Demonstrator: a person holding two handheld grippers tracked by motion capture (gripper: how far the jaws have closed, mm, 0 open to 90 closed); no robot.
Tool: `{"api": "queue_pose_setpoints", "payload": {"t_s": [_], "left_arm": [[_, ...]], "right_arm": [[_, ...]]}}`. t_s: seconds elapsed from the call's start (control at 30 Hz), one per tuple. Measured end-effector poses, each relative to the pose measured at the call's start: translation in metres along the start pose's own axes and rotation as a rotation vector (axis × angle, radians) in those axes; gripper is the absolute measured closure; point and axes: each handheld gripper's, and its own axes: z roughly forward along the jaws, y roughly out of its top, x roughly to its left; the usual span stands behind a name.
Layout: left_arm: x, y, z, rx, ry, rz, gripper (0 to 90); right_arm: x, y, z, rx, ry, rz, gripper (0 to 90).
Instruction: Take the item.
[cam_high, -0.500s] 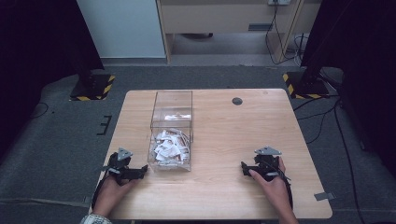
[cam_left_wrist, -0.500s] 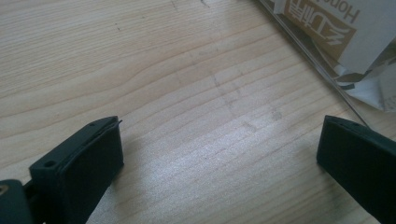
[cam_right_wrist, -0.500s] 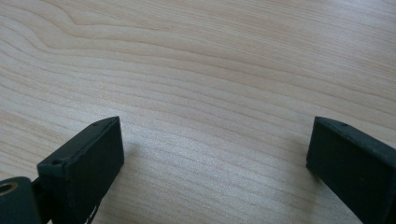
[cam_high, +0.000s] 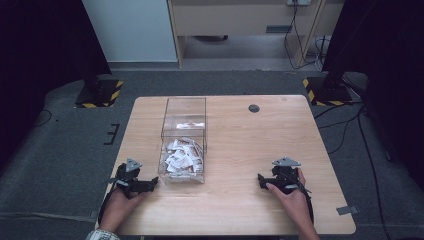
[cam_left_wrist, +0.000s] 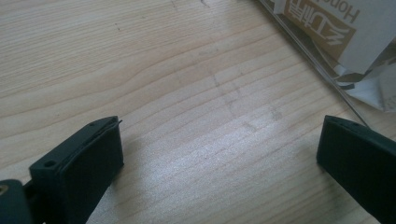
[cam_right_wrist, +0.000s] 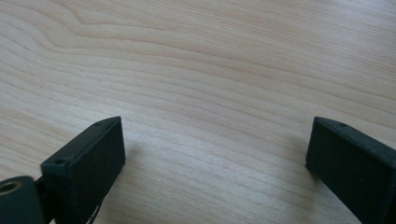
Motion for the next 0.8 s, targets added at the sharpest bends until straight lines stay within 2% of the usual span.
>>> {"api": "queue_pose_setpoints", "payload": {"t_s": [0.2,0.5,0.53,0.63,0.8], "left_arm": [[0.000,0.000,0.000,-0.001,-0.001,0.000,0.0],[0.000,0.000,0.000,-0.001,-0.001,0.000,0.0],[0.000,0.000,0.000,0.000,0.000,0.000,0.0],[0.000,0.000,0.000,0.000,0.000,0.000,0.0],[0.000,0.000,0.000,0.000,0.000,0.000,0.0]], "right_arm": [[0.011,0.006,-0.005,0.003,0.020,-0.021,9.6],[0.015,0.014,-0.011,0.008,0.041,-0.041,13.7],[0.016,0.017,-0.013,0.008,0.045,-0.049,16.8],[0.019,0.021,-0.013,0.015,0.048,-0.074,18.3],[0.024,0.031,-0.013,0.024,0.066,-0.079,20.7]]}}
